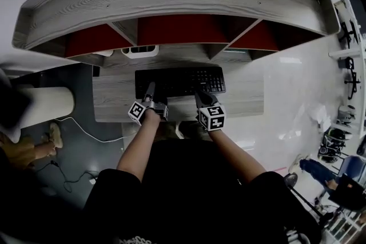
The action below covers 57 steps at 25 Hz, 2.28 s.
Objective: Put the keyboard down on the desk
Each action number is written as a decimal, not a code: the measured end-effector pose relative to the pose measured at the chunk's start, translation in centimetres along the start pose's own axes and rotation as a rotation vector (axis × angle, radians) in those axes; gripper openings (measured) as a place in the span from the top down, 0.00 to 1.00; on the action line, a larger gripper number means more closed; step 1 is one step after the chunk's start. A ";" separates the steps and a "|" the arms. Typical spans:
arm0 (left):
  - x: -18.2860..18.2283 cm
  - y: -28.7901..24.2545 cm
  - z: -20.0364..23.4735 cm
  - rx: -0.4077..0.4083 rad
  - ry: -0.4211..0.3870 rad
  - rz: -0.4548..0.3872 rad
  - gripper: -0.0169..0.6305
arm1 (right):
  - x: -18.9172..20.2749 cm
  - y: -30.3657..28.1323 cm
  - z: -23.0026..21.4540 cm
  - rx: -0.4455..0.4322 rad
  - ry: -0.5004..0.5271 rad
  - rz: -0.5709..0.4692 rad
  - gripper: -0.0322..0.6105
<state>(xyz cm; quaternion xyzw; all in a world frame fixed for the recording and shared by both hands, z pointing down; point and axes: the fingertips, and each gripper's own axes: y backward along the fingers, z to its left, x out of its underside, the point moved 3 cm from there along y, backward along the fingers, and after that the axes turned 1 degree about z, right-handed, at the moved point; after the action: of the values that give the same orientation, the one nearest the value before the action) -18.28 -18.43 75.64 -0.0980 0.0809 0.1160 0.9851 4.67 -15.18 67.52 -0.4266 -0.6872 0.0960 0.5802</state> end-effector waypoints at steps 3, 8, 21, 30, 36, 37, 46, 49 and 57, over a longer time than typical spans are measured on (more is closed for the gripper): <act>-0.2 -0.4 0.7 -0.023 0.014 0.012 0.81 | 0.3 0.2 0.0 -0.001 -0.001 0.014 0.93; -0.6 -0.7 2.8 -0.120 -0.004 -0.014 0.81 | 1.2 -0.3 -0.3 0.003 -0.013 0.027 0.93; -0.5 -1.1 4.3 -0.195 -0.111 -0.024 0.71 | 1.7 -0.3 -0.1 -0.037 -0.040 0.038 0.93; 1.7 -1.7 4.4 -0.278 -0.248 0.201 0.66 | 0.3 -0.6 -0.5 -0.025 -0.065 0.025 0.93; 2.5 -0.9 4.9 -0.328 -0.266 0.250 0.62 | 0.3 -0.5 -0.8 -0.031 -0.075 0.024 0.93; 2.6 -0.9 4.9 -0.335 -0.282 0.261 0.62 | 0.3 -0.4 -1.0 -0.029 -0.081 0.018 0.93; 3.7 -0.6 4.8 -0.392 -0.392 0.410 0.57 | -0.9 0.4 -2.8 -0.023 -0.068 -0.034 0.93; 4.0 -0.3 4.8 -0.402 -0.436 0.458 0.57 | -0.4 0.7 -2.8 -0.022 -0.052 -0.020 0.93; 4.7 1.0 5.0 -0.421 -0.476 0.542 0.54 | 1.4 1.2 -1.9 -0.035 -0.015 0.017 0.93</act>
<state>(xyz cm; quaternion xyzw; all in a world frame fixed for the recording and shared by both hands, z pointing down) -13.28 -15.42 79.50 -0.2430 -0.1517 0.4044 0.8685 6.98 -14.14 68.32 -0.4415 -0.6896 0.0922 0.5666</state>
